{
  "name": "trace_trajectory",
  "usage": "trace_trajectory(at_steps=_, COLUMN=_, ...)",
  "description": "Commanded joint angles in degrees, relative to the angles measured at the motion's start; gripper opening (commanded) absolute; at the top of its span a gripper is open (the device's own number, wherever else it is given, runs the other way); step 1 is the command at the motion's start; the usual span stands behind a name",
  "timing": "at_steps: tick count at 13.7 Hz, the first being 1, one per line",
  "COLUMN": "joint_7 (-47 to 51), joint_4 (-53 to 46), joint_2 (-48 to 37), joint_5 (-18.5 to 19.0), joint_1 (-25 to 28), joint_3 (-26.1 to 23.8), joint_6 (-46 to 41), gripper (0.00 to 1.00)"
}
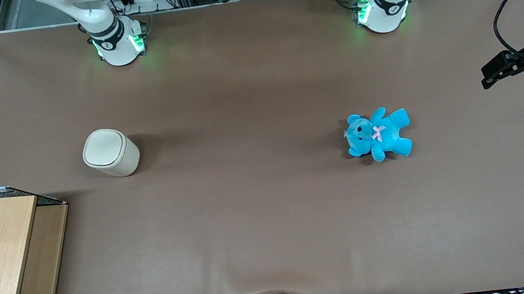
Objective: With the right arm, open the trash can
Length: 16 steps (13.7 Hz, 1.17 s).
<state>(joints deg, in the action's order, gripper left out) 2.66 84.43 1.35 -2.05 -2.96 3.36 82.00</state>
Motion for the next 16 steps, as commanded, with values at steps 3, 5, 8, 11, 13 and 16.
trace_trajectory(at_steps=3, joint_7=-0.29, joint_4=-1.11, joint_2=0.85, joint_5=0.21, joint_1=0.06, joint_3=0.15, joint_6=-0.96, gripper=1.00)
trace_trajectory(at_steps=5, joint_7=-0.46, joint_4=-0.49, joint_2=1.64, joint_5=-0.14, joint_1=-0.12, joint_3=0.24, joint_6=-2.44, gripper=1.00)
trace_trajectory(at_steps=8, joint_7=0.15, joint_4=4.41, joint_2=0.59, joint_5=-0.50, joint_1=0.23, joint_3=0.15, joint_6=-2.81, gripper=1.00)
trace_trajectory(at_steps=11, joint_7=0.15, joint_4=8.37, joint_2=0.06, joint_5=-0.59, joint_1=0.06, joint_3=0.15, joint_6=-2.63, gripper=0.85)
trace_trajectory(at_steps=13, joint_7=1.37, joint_4=11.01, joint_2=-0.29, joint_5=-1.20, joint_1=0.23, joint_3=0.15, joint_6=-1.67, gripper=0.37)
trace_trajectory(at_steps=16, joint_7=4.54, joint_4=14.70, joint_2=-0.20, joint_5=-1.29, joint_1=0.50, joint_3=0.07, joint_6=-0.79, gripper=0.00)
